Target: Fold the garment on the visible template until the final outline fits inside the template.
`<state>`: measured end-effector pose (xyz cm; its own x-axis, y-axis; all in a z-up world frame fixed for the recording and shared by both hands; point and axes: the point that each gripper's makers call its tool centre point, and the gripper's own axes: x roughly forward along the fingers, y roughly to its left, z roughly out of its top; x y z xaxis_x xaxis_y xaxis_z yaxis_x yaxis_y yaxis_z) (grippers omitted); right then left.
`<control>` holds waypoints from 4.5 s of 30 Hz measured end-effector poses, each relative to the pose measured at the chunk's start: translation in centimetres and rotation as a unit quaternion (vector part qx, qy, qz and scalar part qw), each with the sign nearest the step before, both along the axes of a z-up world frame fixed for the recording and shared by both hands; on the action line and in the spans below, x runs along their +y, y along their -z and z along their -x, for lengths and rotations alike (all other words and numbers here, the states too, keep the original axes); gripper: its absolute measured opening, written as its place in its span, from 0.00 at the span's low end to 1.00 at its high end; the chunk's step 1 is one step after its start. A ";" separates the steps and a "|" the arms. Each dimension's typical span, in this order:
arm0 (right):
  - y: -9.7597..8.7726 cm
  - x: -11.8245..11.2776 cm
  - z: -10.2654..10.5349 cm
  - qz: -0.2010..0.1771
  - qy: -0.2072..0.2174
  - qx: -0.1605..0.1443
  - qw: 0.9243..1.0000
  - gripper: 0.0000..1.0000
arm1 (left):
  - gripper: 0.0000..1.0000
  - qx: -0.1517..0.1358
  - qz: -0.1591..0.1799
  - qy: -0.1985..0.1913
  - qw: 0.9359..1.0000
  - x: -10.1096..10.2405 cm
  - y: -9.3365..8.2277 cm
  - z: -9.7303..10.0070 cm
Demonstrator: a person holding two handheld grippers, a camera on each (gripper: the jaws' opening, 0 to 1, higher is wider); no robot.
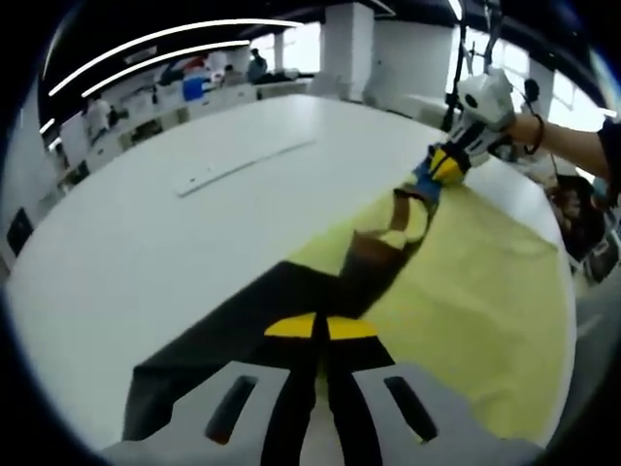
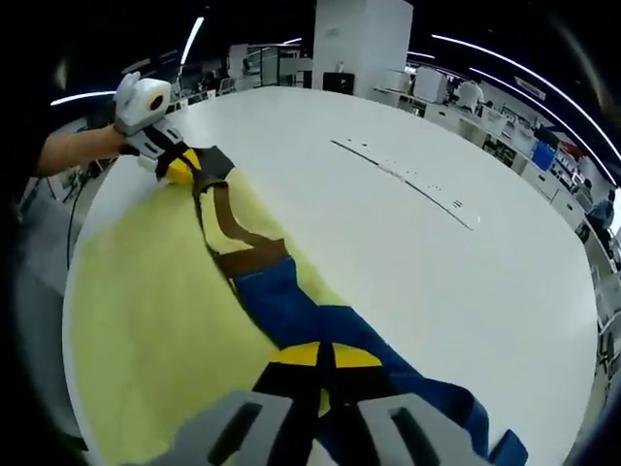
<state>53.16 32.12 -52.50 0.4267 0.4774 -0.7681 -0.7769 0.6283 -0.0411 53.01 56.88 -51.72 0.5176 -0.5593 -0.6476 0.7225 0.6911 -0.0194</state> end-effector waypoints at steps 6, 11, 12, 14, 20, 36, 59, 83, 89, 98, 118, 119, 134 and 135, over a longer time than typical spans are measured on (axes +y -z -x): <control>-1.6 -0.4 -0.9 -0.020 0.011 -0.030 0.999 0.00 | 0.00 -0.027 -0.008 -0.001 1.000 -0.2 -1.5 -0.4; -3.2 -0.5 -1.9 -0.030 0.029 -0.064 0.997 0.00 | 0.00 -0.046 0.008 -0.016 0.999 0.0 -3.0 -1.6; -3.6 -0.5 -2.3 -0.039 0.037 -0.072 0.996 0.00 | 0.00 -0.050 0.014 -0.021 0.998 0.0 -3.3 -1.9; -4.2 -0.6 -2.9 -0.053 0.054 -0.082 0.994 0.00 | 0.00 -0.056 0.018 -0.026 0.998 0.0 -3.6 -2.3; -5.1 -0.8 -4.7 -0.095 0.101 -0.093 0.986 0.00 | 0.00 -0.076 0.042 -0.057 0.995 -0.1 -4.9 -4.8; -3.3 -2.0 -10.4 -0.128 0.213 -0.078 0.965 0.00 | 0.00 -0.045 0.034 -0.121 0.991 -1.1 -2.1 -11.7; 0.4 -3.8 -12.3 -0.087 0.284 -0.056 0.953 0.00 | 0.03 0.002 0.012 -0.165 0.986 -0.7 1.0 -13.5; -3.7 -5.5 -9.5 -0.077 0.247 -0.054 0.965 0.56 | 0.91 -0.070 0.060 -0.132 0.987 -1.4 -4.3 -11.5; -4.4 -6.8 -7.9 -0.029 0.216 -0.059 0.974 0.61 | 0.98 -0.077 0.062 -0.128 0.987 -0.8 -5.5 -10.4; -4.8 -9.0 -5.0 -0.013 0.212 -0.042 0.976 0.61 | 0.99 -0.088 0.057 -0.115 0.988 -0.3 -7.6 -7.8; -2.8 -14.4 0.0 0.018 0.232 -0.006 0.972 0.51 | 0.99 -0.081 0.067 -0.082 0.991 -0.9 -10.2 -1.8; -2.5 -14.6 0.2 0.021 0.235 -0.004 0.972 0.50 | 0.99 -0.083 0.070 -0.079 0.991 -1.1 -10.3 -1.5; 0.0 -18.0 1.3 0.083 0.250 -0.009 0.965 0.17 | 0.95 -0.107 0.038 -0.063 0.992 0.4 -10.6 1.7; 0.0 -18.1 1.3 0.086 0.250 -0.010 0.964 0.13 | 0.95 -0.107 0.039 -0.067 0.991 0.6 -10.7 1.9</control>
